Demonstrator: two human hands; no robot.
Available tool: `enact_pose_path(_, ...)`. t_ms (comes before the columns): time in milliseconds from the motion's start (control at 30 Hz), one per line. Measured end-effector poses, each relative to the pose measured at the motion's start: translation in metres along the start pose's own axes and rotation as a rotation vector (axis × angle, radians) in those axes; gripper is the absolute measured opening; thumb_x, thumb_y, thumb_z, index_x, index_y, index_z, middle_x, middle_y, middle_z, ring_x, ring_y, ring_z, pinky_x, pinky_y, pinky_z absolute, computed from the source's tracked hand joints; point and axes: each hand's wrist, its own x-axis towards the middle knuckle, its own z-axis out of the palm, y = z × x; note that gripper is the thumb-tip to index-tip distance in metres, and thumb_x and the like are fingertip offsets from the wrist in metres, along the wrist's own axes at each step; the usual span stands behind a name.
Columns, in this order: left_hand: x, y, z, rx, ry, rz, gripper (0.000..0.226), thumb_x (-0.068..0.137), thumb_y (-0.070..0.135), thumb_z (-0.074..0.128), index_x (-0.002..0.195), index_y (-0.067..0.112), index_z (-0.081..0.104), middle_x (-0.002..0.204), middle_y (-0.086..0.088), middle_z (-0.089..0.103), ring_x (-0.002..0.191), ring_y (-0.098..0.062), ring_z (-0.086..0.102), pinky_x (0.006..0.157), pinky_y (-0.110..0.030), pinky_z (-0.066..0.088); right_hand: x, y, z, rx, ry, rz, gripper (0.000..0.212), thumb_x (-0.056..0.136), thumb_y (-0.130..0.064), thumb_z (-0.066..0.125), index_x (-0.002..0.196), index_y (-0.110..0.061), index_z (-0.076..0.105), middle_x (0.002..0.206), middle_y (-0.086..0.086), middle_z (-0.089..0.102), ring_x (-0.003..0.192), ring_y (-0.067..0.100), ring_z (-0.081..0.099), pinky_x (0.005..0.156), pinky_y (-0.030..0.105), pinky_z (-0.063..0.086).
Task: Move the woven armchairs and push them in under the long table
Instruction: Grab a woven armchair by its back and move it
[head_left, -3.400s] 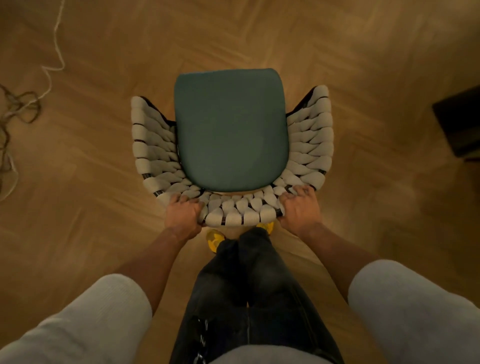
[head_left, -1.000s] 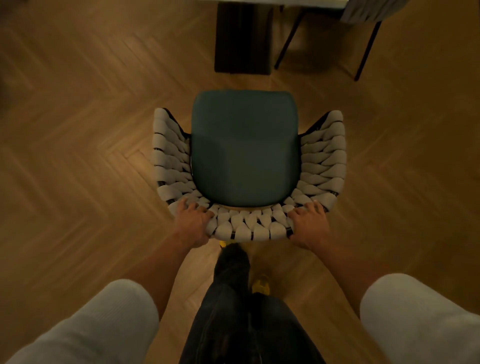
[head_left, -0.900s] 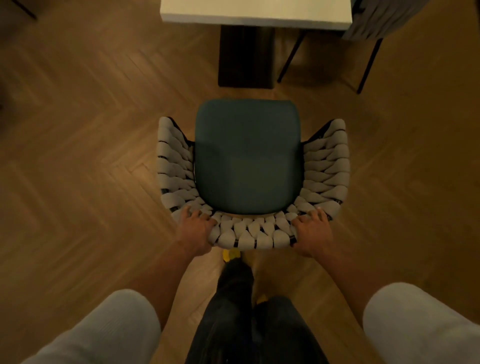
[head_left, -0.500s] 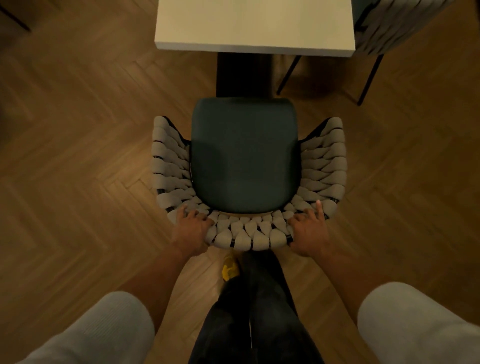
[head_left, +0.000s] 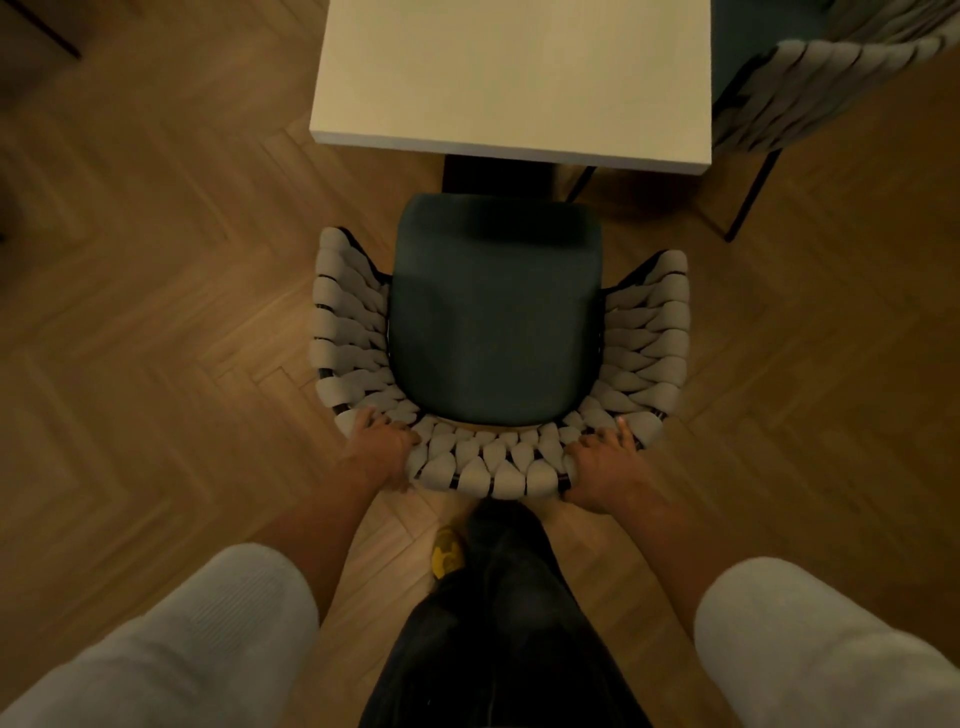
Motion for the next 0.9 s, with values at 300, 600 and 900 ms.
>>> enact_pose_path(300,-0.057,-0.026,-0.034,-0.322,-0.012,-0.029,0.055,0.097,0.045,0.060,0.148,0.029,0.049,0.143,-0.001,0.056,0.127,-0.023,0.055,0.102,-0.035,0.047,-0.009,0.007,-0.061,0.275,-0.147,-0.113,0.023,0.091,-0.044,0.064,0.102,-0.025,0.064,0.104,0.004,0.061,0.105,0.025,0.058,0.081,0.033,0.044)
enact_pose_path(600,-0.099,-0.055,-0.003,-0.787,0.030,-0.208,0.048,0.100,0.042,0.058,0.145,0.028,0.052,0.148,-0.007,0.051,0.132,-0.025,0.049,0.105,-0.034,0.040,0.000,-0.050,-0.103,0.303,-0.116,-0.158,0.028,0.094,-0.031,0.059,0.115,-0.015,0.070,0.115,0.007,0.071,0.104,0.026,0.065,0.089,0.040,0.056)
enact_pose_path(900,-0.154,-0.131,0.058,-1.240,0.080,-0.393,0.035,0.100,0.037,0.061,0.127,0.015,0.065,0.124,-0.004,0.064,0.106,-0.016,0.056,0.092,-0.029,0.044,0.032,-0.164,-0.167,0.174,-0.098,-0.331,0.032,0.096,-0.034,0.058,0.121,-0.017,0.068,0.121,0.007,0.069,0.113,0.028,0.063,0.098,0.043,0.052)
